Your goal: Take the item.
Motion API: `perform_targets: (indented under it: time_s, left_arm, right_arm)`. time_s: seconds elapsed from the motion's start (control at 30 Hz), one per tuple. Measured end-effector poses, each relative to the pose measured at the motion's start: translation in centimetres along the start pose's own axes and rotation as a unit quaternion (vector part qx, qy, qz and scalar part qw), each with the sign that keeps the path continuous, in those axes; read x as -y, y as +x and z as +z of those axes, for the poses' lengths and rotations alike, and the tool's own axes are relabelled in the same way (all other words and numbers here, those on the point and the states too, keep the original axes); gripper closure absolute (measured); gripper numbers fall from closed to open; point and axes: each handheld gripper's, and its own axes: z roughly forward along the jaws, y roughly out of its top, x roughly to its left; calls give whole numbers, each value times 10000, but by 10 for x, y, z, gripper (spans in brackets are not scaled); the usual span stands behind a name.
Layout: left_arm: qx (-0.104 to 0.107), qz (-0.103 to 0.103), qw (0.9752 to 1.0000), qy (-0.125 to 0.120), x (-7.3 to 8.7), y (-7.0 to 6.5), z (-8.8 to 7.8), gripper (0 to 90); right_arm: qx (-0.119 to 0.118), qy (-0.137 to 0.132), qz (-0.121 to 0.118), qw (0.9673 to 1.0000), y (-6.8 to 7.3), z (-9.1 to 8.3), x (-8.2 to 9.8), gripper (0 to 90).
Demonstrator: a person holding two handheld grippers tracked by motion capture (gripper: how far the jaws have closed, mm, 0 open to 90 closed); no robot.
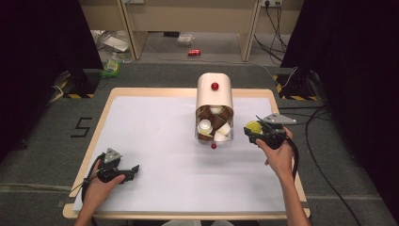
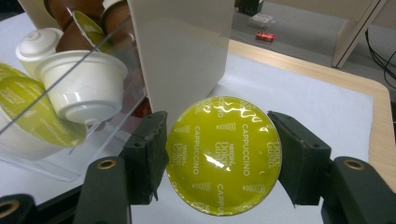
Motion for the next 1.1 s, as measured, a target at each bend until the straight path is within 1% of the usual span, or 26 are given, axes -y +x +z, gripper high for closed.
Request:
perform_targets:
  time_s: [0.13,0.73,0.83,0.87,0.93,1.1]
  left_arm:
    - [-2,0,10000,-1,0,0,0,110]
    - [0,-1,10000,-1,0,0,0,110]
    - [1,-2,10000,-2,0,0,0,110]
    - [1,-1,10000,-1,0,0,0,110]
    - [1,-2,10000,-2,0,0,0,110]
    - [0,-1,10000,-1,0,0,0,110]
  right_arm:
    - [20,44,-4,10000,-2,3,3,408]
    - [70,328,155,9993,-12,20,21,408]
    - [82,372,133,9992,-13,22,22,407]
    - [78,382,164,9991,-13,23,23,408]
    - [90,412,131,9990,-13,25,24,408]
    - [105,482,156,9987,-15,28,28,407]
